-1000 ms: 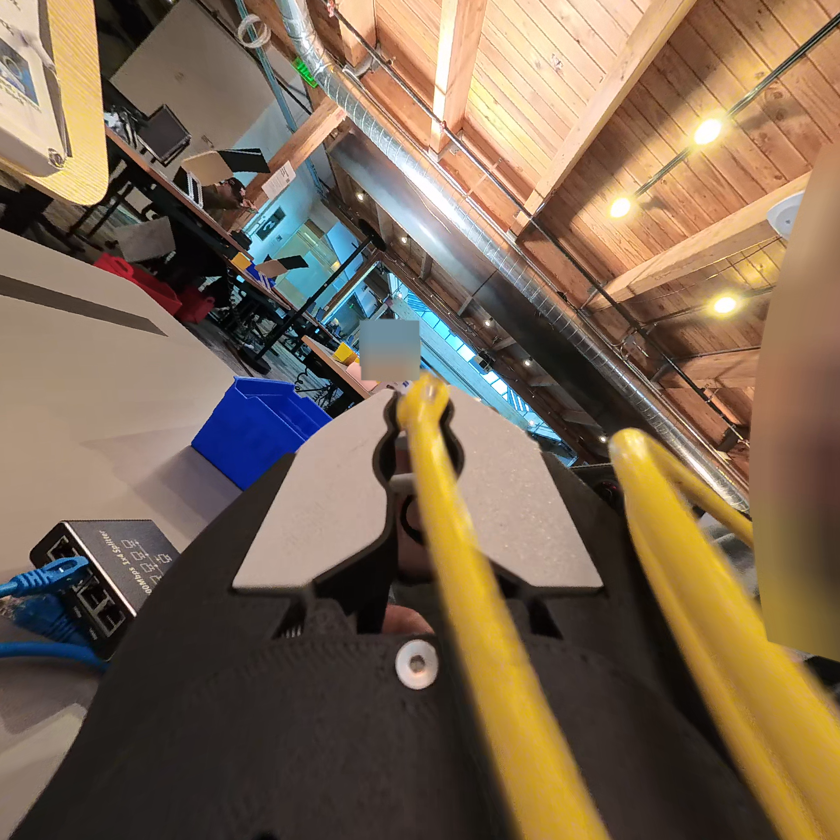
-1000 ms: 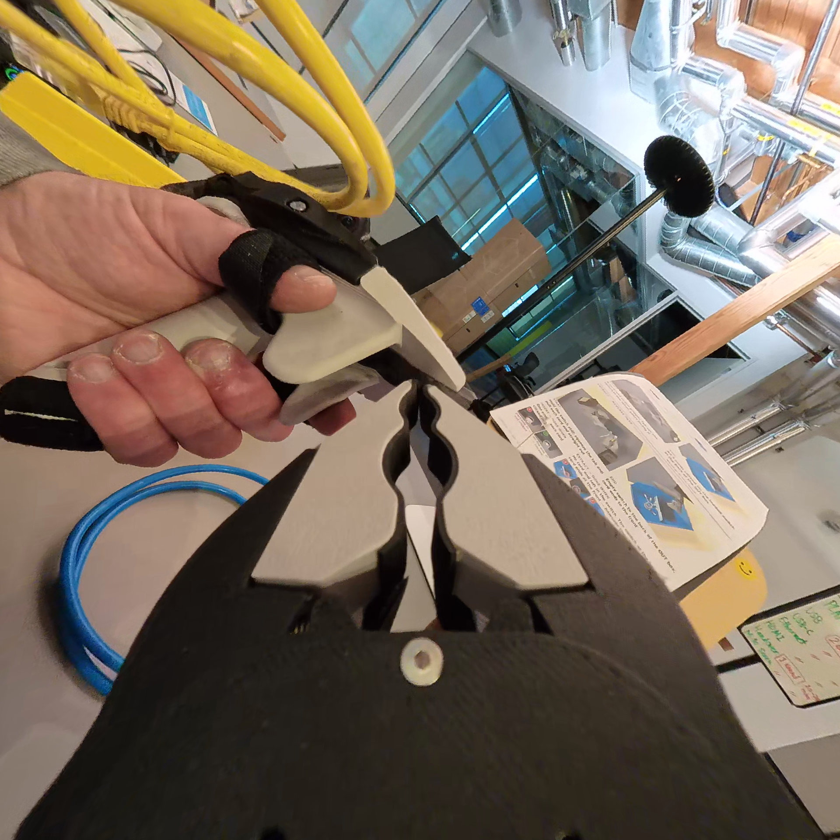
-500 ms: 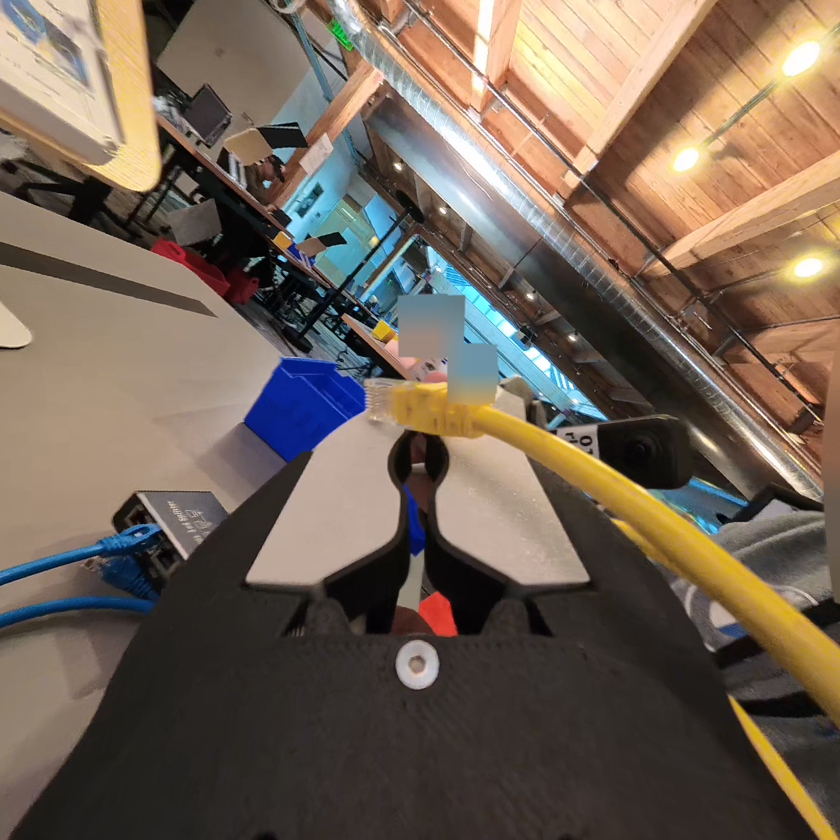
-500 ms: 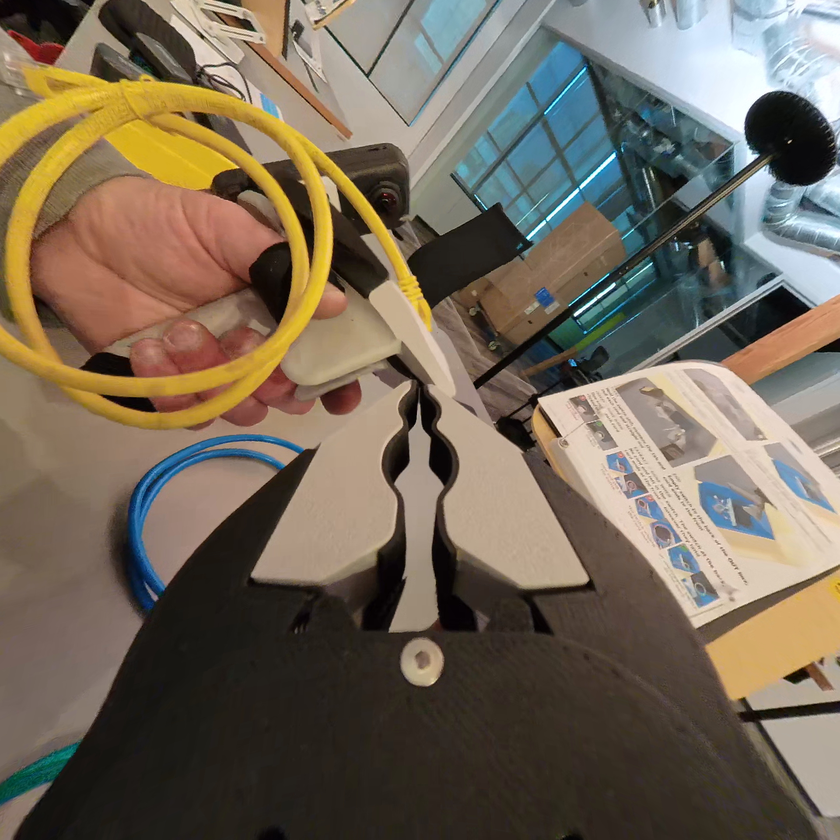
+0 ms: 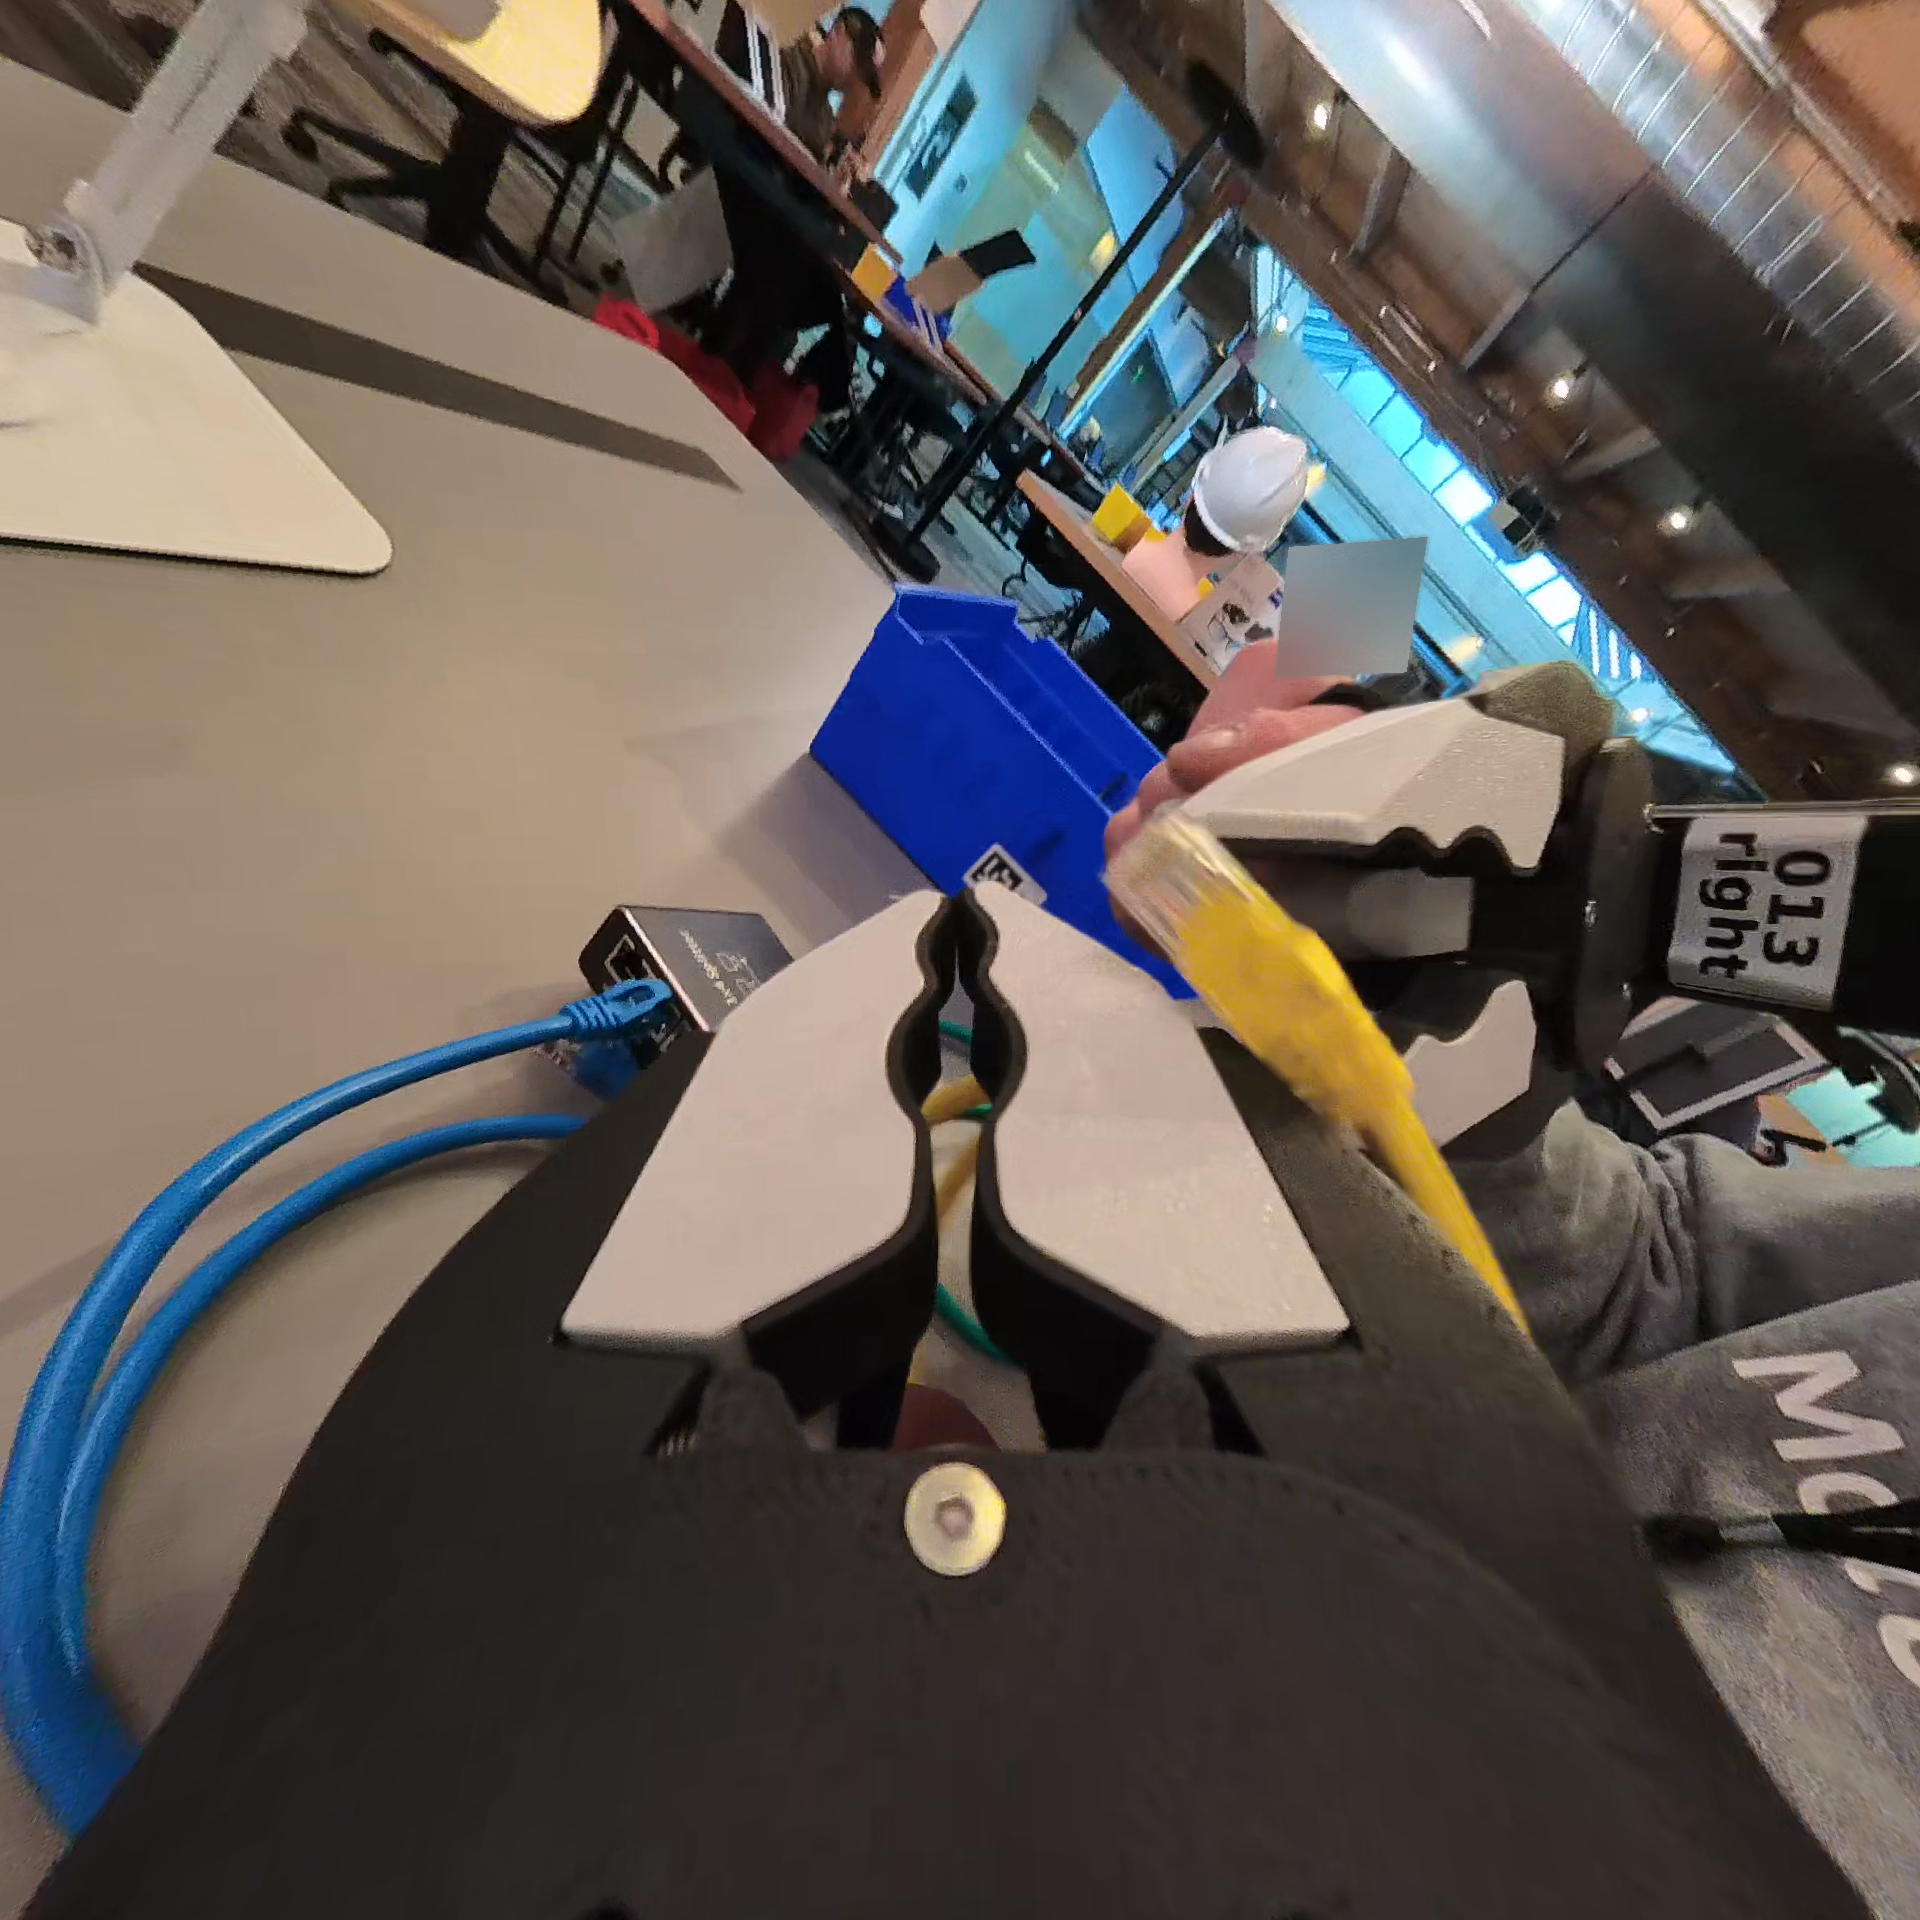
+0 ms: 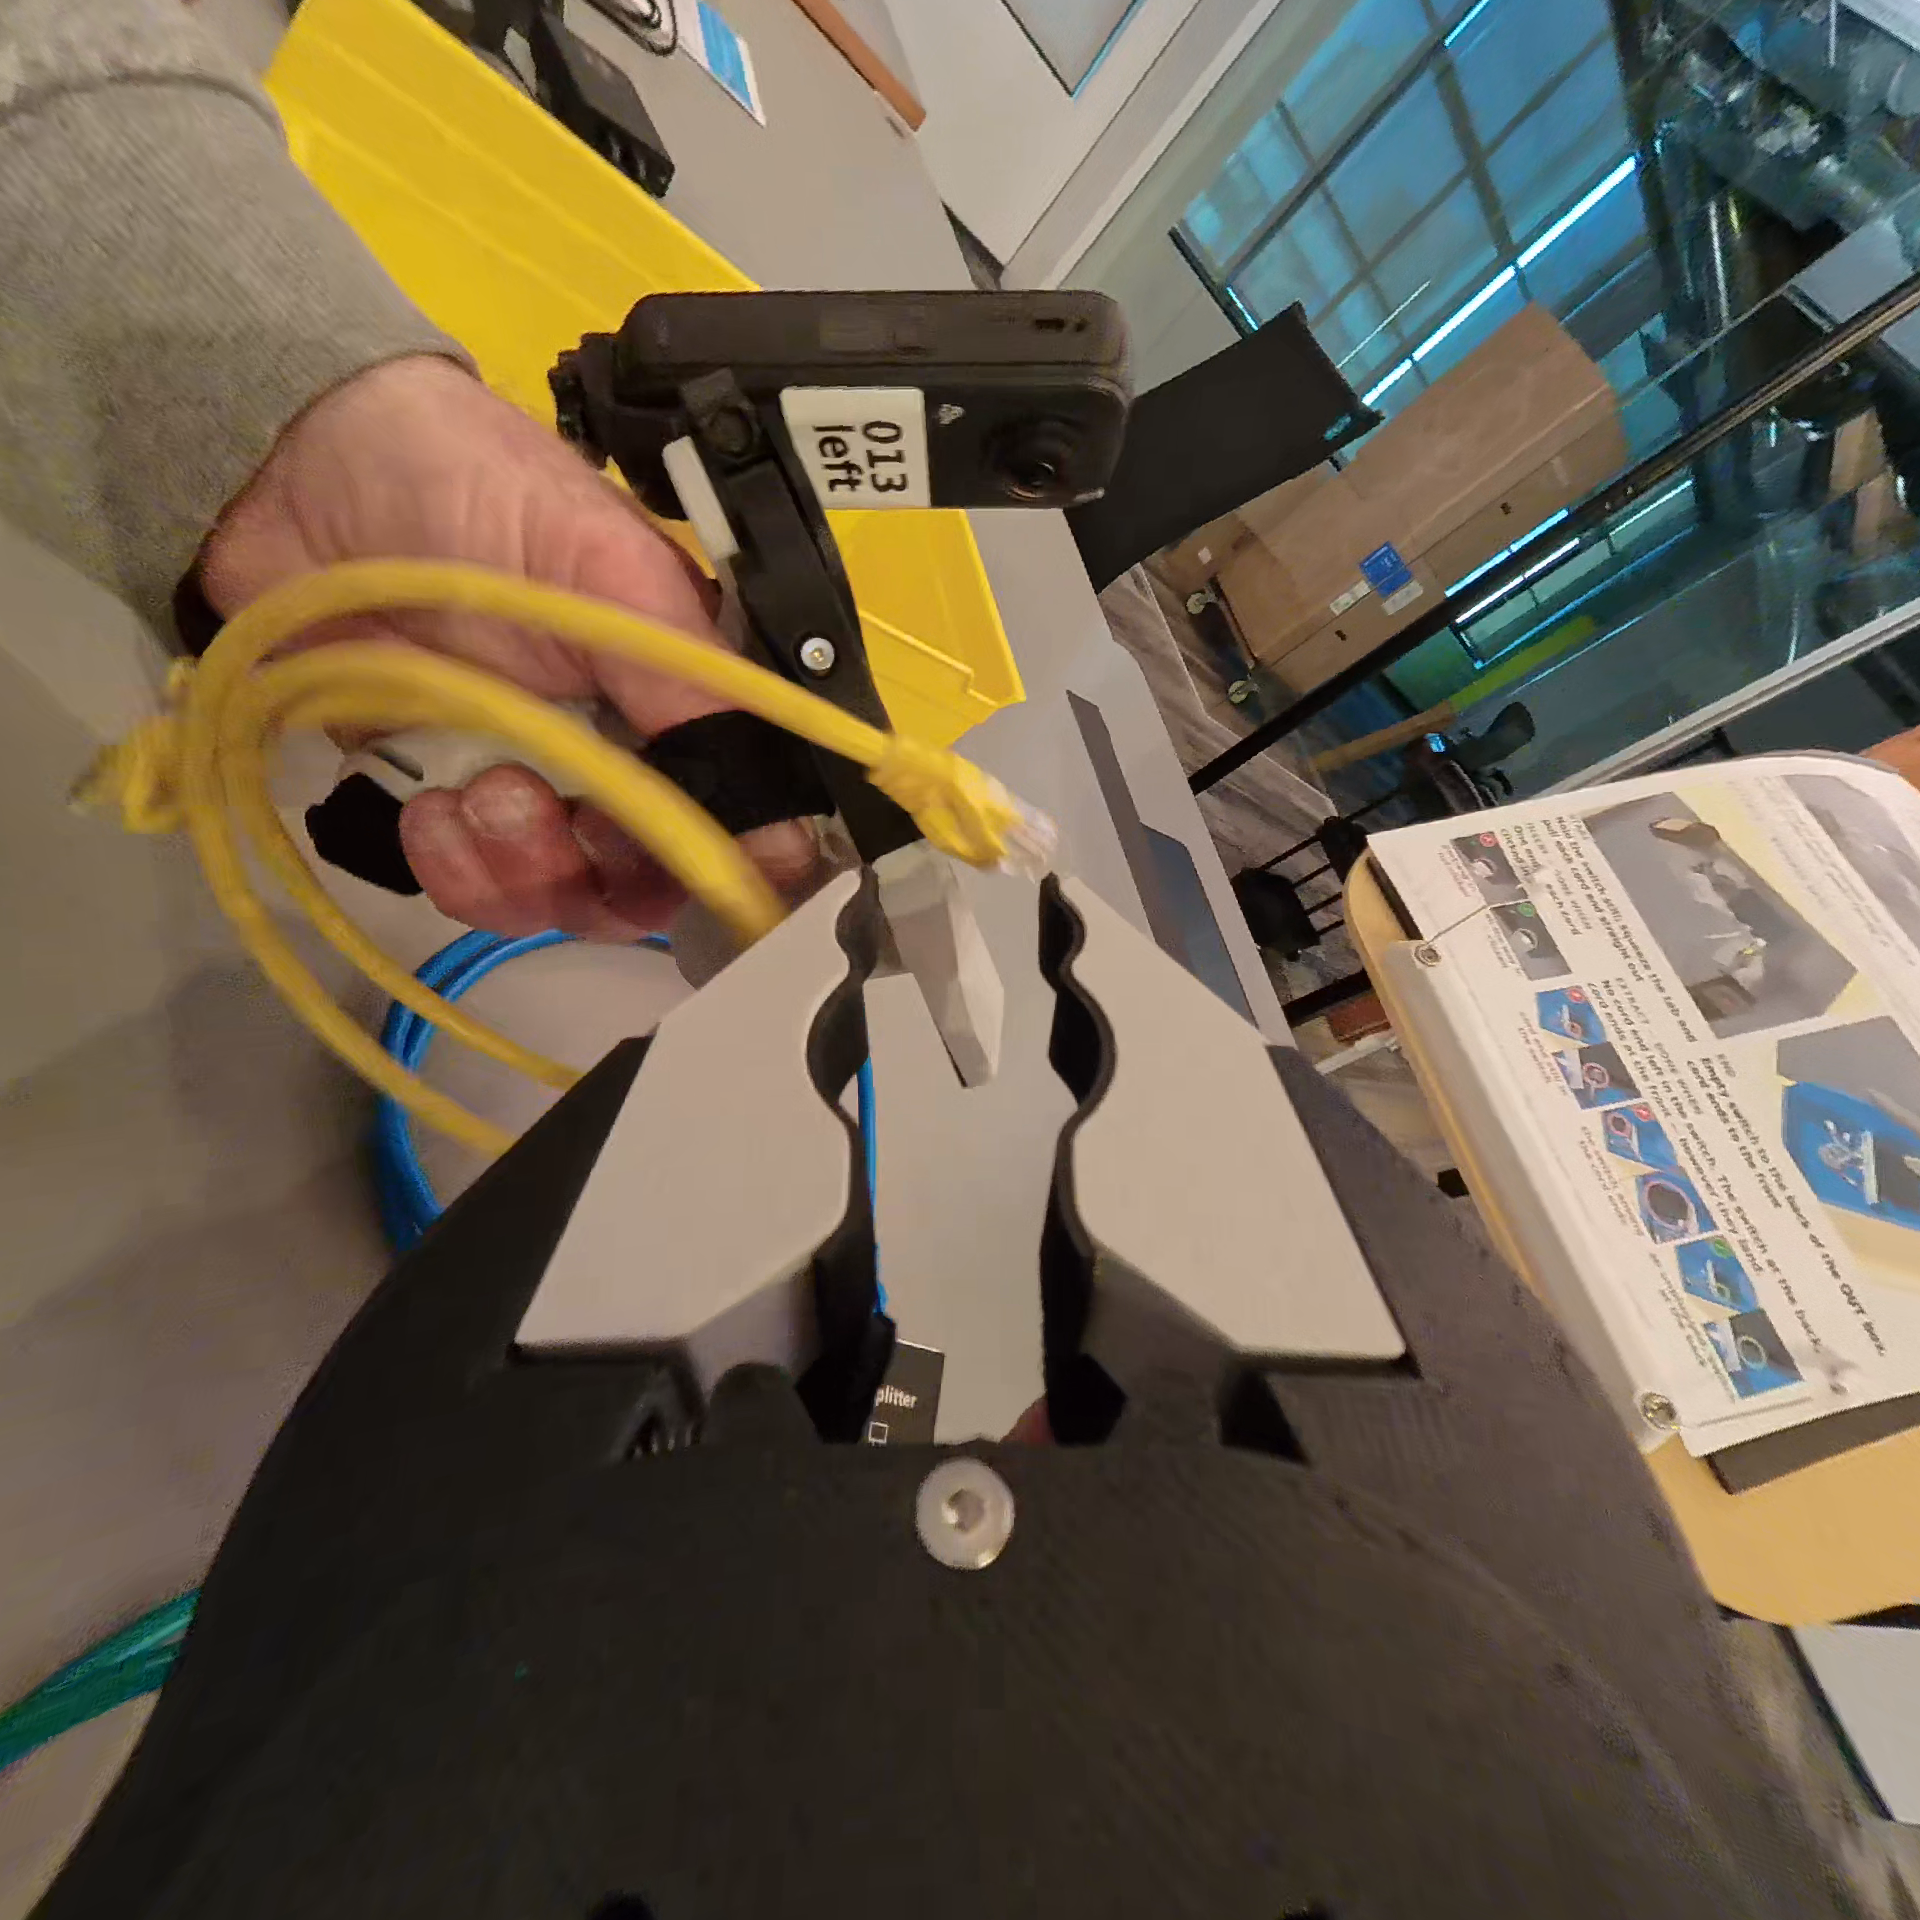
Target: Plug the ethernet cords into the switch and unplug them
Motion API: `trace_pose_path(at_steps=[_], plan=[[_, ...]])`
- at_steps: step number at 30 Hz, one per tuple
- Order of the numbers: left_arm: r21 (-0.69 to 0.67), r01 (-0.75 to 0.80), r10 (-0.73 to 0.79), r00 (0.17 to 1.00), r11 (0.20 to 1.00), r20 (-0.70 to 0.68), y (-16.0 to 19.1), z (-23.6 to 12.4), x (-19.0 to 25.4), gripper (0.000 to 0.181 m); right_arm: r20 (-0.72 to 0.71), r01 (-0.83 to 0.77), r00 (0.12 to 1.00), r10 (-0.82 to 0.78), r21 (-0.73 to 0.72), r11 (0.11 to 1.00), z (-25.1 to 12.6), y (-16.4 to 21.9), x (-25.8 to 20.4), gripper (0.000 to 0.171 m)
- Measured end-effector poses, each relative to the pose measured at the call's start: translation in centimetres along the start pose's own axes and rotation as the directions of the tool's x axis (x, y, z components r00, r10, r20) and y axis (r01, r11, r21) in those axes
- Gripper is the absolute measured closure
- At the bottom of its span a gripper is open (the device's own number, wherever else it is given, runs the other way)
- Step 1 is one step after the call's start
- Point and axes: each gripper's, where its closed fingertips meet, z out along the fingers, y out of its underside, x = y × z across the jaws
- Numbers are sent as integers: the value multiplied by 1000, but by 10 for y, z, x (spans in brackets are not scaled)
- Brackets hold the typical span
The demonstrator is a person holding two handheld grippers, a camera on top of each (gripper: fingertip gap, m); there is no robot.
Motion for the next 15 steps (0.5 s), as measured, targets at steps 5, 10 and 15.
trace_pose_path(at_steps=[5,10,15], plan=[[-97,-116,128,983,988,128,10,4,-13,181,0,81,997,-81,-23,996,-2,-7,-2,141],[-98,-165,189,926,981,327,2,-8,-47,181,41,95,995,-91,-131,987,0,18,-8,145],[-39,-227,221,871,973,440,-29,-32,-62,177,127,4,992,8,-94,996,-13,11,-8,148]])
